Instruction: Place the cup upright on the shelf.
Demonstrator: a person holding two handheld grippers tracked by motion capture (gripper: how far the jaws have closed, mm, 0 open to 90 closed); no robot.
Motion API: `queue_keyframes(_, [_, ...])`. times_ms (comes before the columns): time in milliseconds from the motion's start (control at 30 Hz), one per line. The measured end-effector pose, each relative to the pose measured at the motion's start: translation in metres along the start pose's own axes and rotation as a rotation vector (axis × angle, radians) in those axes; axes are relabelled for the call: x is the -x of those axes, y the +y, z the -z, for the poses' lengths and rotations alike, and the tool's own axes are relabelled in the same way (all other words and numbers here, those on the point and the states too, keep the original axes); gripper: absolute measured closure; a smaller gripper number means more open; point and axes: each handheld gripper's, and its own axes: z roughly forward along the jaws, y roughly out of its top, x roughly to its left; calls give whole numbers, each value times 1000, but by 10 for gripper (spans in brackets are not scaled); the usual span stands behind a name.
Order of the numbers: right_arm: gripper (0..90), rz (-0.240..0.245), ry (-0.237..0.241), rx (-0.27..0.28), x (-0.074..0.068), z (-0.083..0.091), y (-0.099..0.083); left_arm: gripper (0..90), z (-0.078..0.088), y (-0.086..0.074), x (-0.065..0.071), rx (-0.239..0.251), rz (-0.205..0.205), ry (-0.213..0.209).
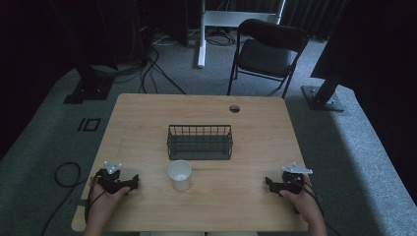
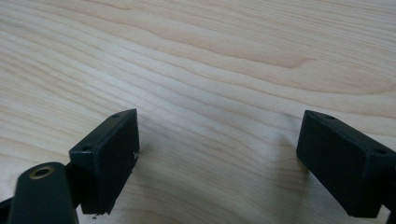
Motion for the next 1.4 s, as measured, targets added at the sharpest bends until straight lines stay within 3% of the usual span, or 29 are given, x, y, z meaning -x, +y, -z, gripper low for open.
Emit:
queue_keyframes(233, [128,10,16,21,-4,2,4,19,0,0,0,0,0,0])
queue_keyframes(500, [128,43,91,76,-15,6,12,18,0,0,0,0,0,0])
queue_keyframes(900, [128,74,116,105,-26,10,19,18,0,0,0,0,0,0])
queue_keyframes(1033, [128,110,133,122,-35,14,24,18,0,0,0,0,0,0])
queue_keyframes(1400, [128,156,194,135,-54,13,31,18,0,0,0,0,0,0])
